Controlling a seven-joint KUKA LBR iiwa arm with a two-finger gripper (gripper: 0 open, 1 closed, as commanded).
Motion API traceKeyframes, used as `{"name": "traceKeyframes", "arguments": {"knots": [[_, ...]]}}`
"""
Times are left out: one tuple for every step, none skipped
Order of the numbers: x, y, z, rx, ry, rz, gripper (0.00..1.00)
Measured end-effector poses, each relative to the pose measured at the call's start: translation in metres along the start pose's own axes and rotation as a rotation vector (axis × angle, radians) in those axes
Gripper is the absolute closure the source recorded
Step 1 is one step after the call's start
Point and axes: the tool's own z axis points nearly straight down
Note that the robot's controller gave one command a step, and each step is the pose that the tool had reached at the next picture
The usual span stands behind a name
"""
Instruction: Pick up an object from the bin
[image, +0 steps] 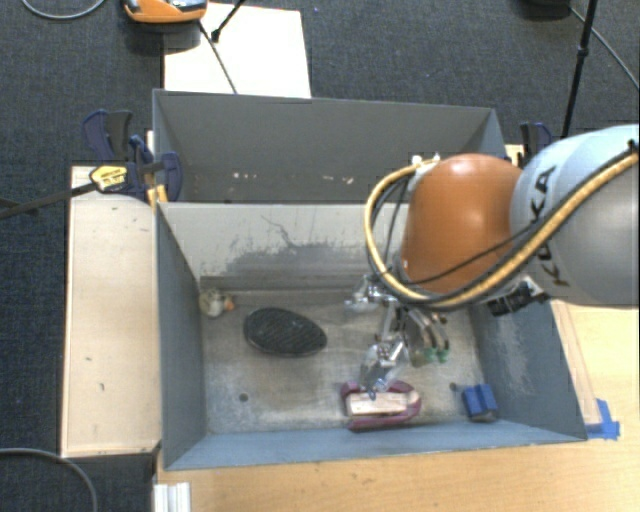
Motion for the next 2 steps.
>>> {"name": "traceKeyframes", "arguments": {"knots": [[-0.0516,0.0622,0.1182,-0.001,0.0,-0.151,0.0],[-0.0521,0.0604,0.1144,-0.001,-0.002,-0.144,1.0]]}}
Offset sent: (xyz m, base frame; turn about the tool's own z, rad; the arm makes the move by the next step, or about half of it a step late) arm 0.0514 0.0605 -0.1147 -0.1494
